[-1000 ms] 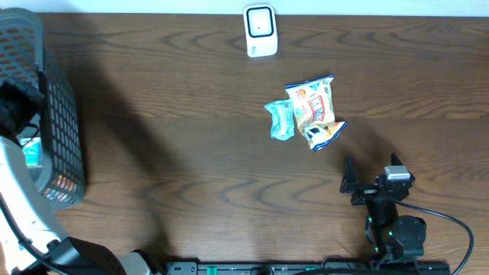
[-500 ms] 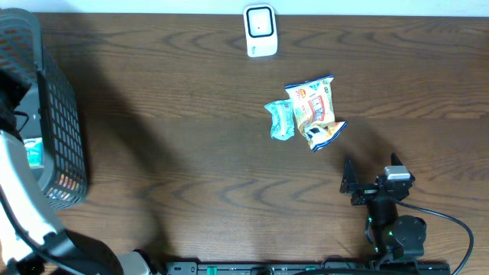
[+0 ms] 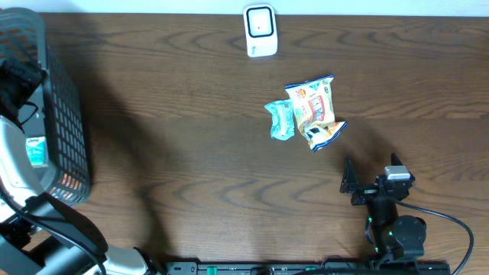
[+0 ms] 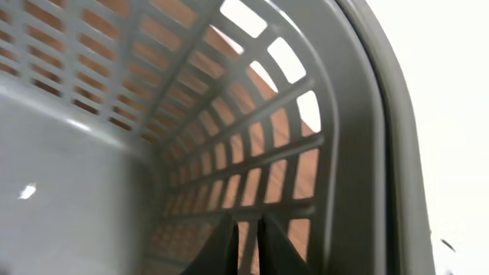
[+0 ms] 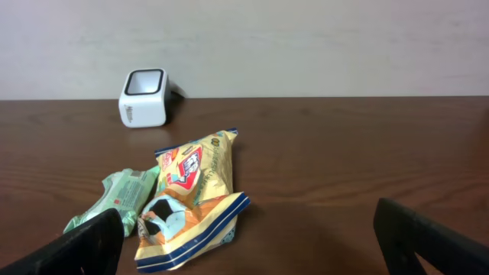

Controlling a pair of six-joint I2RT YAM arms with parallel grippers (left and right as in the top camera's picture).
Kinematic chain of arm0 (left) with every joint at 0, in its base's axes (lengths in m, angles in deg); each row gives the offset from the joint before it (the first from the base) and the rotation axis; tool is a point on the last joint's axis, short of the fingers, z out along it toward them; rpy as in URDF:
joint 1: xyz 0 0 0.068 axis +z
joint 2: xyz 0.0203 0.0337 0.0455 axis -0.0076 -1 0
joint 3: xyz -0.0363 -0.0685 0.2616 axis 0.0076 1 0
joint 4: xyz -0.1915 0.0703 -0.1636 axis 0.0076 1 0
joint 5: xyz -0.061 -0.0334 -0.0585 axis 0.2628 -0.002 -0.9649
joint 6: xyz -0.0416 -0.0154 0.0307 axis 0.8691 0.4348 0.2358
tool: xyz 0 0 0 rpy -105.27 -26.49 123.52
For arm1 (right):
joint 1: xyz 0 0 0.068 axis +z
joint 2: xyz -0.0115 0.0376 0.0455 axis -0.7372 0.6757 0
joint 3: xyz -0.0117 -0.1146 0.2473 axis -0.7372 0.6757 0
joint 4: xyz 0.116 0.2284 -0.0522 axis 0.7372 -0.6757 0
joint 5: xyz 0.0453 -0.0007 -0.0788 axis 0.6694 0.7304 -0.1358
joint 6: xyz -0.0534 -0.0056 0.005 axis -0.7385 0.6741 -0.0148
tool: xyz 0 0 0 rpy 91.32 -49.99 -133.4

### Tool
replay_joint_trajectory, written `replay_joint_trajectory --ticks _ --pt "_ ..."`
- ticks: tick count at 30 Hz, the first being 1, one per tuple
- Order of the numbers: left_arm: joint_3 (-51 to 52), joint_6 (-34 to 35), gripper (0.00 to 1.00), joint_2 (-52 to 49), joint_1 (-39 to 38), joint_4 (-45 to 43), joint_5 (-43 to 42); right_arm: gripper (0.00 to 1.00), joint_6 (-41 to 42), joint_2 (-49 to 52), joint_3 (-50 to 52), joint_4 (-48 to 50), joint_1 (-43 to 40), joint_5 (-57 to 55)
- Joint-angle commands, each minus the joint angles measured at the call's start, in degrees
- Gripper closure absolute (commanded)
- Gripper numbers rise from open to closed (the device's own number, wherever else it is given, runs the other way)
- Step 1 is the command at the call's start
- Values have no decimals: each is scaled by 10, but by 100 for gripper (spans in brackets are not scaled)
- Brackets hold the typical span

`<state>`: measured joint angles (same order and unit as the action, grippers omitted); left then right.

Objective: Scan the item barcode

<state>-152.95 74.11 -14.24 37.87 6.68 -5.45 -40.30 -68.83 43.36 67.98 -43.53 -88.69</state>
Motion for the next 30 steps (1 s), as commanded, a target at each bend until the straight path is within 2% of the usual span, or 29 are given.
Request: replay_joint_trajectory --ticks 1,13,18,30 --pt "2 4 92 6 -13 17 -78 1 -7 -3 1 -2 -3 -1" --pt "2 -6 92 6 -76 33 -128 1 -7 -3 1 -2 -3 -1" --pt "2 -6 92 6 -80 32 -170 1 -7 -3 1 -2 -3 -1" --pt "2 19 92 6 -80 32 -189 1 -7 -3 1 -2 -3 -1"
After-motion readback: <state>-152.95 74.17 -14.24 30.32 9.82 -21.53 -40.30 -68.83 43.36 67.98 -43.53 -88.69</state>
